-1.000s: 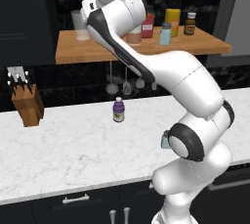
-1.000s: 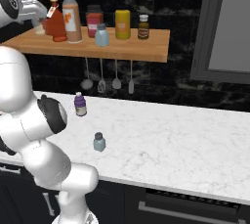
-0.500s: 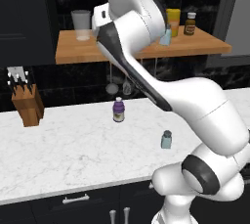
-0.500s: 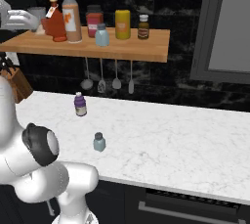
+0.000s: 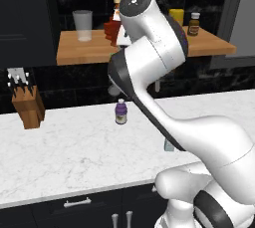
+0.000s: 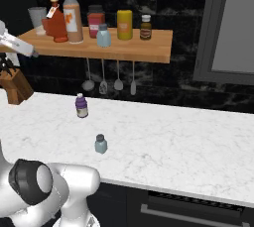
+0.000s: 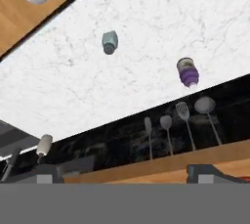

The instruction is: Put the shaker and condiment bottle from the counter next to their counterparts in the cabinet.

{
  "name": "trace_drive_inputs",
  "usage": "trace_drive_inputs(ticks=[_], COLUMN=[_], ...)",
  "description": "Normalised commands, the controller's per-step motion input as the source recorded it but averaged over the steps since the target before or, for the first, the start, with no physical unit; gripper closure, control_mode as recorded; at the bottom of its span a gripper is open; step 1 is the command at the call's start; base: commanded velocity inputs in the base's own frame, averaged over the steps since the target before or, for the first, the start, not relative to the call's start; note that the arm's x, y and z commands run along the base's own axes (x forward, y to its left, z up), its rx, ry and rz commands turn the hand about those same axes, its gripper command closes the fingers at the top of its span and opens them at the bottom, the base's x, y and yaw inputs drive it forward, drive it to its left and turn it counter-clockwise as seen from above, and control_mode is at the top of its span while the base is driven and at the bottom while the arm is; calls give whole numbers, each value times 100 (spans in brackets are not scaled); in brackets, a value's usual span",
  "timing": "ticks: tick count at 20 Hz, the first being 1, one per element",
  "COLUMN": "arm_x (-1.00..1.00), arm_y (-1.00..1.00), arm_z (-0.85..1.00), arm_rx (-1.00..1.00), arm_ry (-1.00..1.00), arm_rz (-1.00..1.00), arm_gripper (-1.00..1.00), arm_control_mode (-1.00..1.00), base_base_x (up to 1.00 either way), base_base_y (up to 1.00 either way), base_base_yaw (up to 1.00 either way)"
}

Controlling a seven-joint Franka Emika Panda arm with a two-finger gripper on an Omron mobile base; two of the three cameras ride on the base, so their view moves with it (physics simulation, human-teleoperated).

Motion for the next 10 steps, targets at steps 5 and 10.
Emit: trace_drive_inputs(ticks=[5,10], arm_x=[-55,-55], arm_y=[-55,-42], arm_z=[-70,-78], arm_rx=[0,0], arm_ry=[0,0], arm_rz=[-40,-26], arm_gripper=[-100,-100], arm_control_mode=[-100,-100], base_base_x=[0,0], base_base_y=[0,0], base_base_yaw=[0,0])
